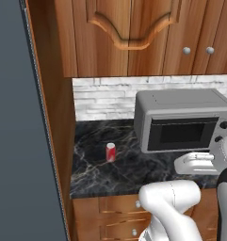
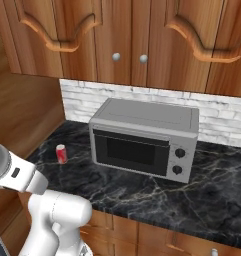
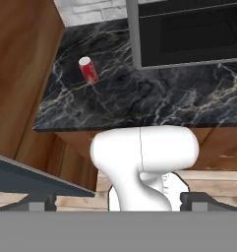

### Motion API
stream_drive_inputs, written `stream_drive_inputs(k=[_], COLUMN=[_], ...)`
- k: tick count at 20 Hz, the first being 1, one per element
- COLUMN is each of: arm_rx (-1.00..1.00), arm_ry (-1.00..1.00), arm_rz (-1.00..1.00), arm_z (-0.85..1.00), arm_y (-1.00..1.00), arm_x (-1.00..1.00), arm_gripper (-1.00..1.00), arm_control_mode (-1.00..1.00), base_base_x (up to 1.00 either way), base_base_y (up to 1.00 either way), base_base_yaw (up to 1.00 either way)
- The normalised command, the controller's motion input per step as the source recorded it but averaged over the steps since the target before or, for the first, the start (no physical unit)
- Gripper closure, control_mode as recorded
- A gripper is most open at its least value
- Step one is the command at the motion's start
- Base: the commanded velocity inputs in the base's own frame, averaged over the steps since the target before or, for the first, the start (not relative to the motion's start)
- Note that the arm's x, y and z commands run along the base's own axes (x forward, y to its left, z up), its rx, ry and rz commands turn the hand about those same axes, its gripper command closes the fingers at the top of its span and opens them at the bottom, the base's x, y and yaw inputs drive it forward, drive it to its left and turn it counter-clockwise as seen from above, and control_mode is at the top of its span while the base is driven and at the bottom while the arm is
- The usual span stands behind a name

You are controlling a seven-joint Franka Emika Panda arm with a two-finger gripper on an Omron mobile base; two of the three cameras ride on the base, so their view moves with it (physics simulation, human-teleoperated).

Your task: Four empty soda cans are scattered around the kitchen. Gather all the cans and cluster them next to the stove for recycling.

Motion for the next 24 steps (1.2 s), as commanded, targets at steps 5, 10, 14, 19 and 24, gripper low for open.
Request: stream_drive_inputs(k=[5, 10, 14, 19, 24], arm_rx=[-0.02, 0.0, -0.06, -0.03, 0.0], arm_ry=[0.01, 0.0, 0.0, 0.01, 0.0], arm_rz=[0.01, 0.02, 0.0, 0.05, 0.09], arm_z=[-0.02, 0.0, 0.0, 0.0, -0.07], arm_y=[0.02, 0.04, 0.21, 0.25, 0.0], arm_x=[0.0, 0.02, 0.12, 0.34, 0.37], arm_gripper=[-1.0, -1.0, -1.0, -1.0, -1.0], arm_control_mode=[-1.0, -1.0, -1.0, -1.0, -1.0], base_base_x=[0.0, 0.0, 0.0, 0.0, 0.0], base_base_y=[0.0, 0.0, 0.0, 0.0, 0.0], base_base_yaw=[0.0, 0.0, 0.0, 0.0, 0.0])
